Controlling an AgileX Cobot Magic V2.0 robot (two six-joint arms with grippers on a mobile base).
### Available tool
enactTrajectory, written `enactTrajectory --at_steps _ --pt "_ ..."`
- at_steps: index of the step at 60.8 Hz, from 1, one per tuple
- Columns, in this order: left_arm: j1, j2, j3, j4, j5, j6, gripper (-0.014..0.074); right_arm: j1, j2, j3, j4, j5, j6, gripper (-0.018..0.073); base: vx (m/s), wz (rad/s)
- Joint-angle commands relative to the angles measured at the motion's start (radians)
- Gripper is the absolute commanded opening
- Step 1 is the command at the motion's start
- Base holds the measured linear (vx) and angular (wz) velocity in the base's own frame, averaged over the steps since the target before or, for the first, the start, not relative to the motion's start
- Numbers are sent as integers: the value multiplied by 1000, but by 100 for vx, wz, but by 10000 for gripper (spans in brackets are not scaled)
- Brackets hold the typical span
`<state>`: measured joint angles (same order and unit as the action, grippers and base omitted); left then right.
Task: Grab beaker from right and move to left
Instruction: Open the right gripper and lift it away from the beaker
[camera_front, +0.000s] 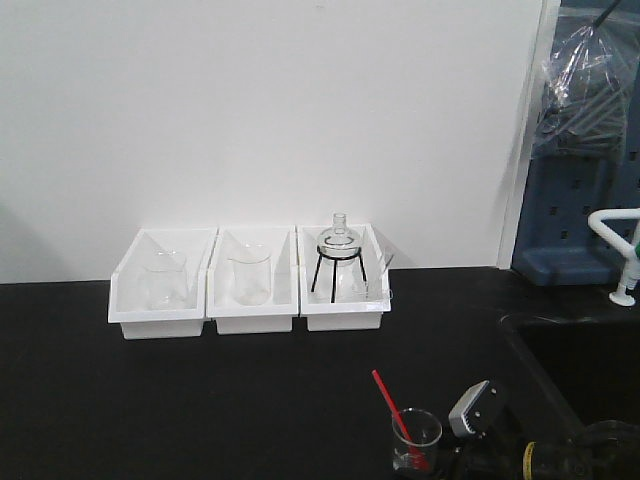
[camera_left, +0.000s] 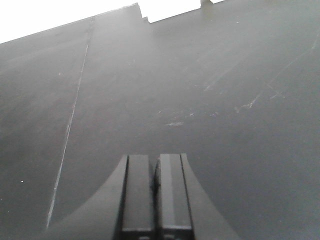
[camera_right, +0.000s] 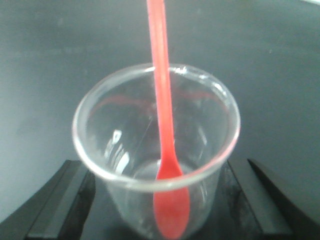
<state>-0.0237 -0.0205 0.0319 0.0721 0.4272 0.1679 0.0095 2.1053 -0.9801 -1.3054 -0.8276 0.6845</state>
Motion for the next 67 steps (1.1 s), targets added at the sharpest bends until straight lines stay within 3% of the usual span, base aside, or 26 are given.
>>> enactTrajectory --at_steps 1,23,34,46,57,67 --pt "-2 -6 19 1 -76 -1 -6 -5 -86 -16 -35 15 59 585 0 0" --pt "-2 -6 19 1 -76 -1 -6 -5 -237 -16 -304 188 335 585 0 0" --pt "-2 -6 19 1 -76 -1 -6 -5 -356 -16 -489 218 574 585 0 0" --pt "-2 -6 19 1 -76 -1 -6 -5 -541 -16 -494 218 918 564 0 0" --pt "-2 -6 19 1 -76 -1 -6 -5 -732 -16 -494 208 1107 451 0 0" --pt "-2 -6 19 1 -76 -1 -6 -5 -904 -16 -494 208 1183 241 0 0"
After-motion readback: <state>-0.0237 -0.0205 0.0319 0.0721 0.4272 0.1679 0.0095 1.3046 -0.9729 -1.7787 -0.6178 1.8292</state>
